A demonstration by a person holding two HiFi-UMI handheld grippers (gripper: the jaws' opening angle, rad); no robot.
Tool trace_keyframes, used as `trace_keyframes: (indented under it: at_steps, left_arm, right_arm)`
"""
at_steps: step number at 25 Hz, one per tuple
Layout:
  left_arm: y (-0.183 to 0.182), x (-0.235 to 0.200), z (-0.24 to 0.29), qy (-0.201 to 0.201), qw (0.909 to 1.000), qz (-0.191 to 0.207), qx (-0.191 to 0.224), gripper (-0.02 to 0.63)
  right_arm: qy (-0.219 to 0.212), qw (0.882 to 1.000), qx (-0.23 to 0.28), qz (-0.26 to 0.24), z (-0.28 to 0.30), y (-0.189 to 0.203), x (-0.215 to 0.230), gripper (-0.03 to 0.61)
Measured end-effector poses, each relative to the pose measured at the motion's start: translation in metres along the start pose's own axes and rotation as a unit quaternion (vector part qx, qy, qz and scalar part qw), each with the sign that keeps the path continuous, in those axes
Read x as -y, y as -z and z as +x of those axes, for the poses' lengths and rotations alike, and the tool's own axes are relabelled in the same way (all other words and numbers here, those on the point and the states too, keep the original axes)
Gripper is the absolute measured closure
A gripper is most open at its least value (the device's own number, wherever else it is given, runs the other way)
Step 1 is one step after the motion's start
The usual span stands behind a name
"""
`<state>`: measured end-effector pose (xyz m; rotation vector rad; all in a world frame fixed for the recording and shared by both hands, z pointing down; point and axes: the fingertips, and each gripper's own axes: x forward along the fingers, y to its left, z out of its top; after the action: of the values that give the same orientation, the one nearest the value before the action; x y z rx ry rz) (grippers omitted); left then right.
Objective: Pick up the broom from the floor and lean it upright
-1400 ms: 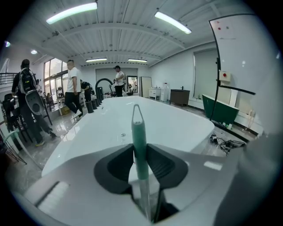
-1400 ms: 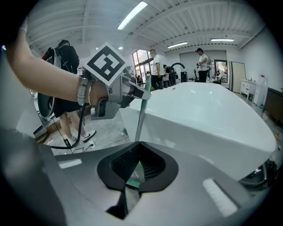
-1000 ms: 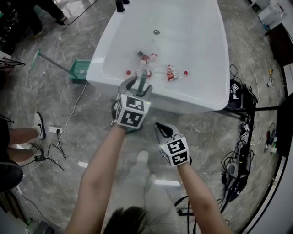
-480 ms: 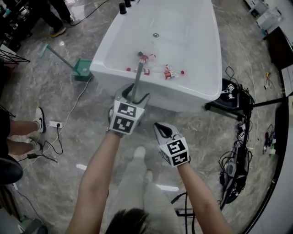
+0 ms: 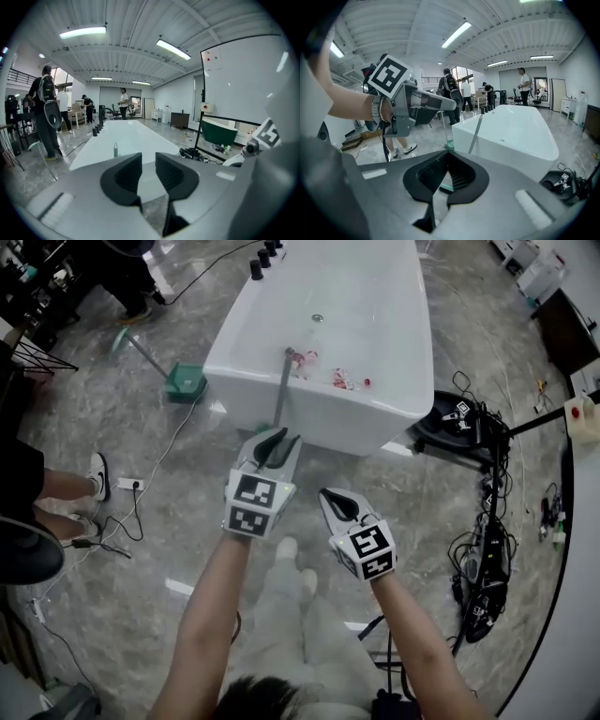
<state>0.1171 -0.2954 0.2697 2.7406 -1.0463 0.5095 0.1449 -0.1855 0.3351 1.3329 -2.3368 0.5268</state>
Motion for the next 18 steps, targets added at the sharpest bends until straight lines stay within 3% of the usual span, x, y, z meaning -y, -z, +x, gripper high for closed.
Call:
trace_keyframes:
  at_steps: [5,9,14,18]
  left_arm:
    - [-0.02,0.002,-0.048,-0.029,0.9989,-0.015,0.033,0.608]
    - [-0.042,0.016,-0.079,-0.025,0.9978,-0.019,0.059,0.612]
    - [-0.067,0.041,-0.108,-0.001,0.9971,-0.012,0.075,0.614]
    - [-0.091,0.06,-0.13,0.016,0.9955,0.002,0.094,0.614]
  right_arm:
    - [-0.001,0.995,0.088,0.035,-0.041,-0.045,-0.029,0.577]
    - [0.028,0.994,0.102,0.03,-0.068,-0.069,-0.04,0.577]
    - [-0.015,0.991,0.126,0.051,-0.095,-0.103,-0.057,0.577]
    - [-0.003,0.99,0.14,0.014,-0.117,-0.134,-0.061,0.577]
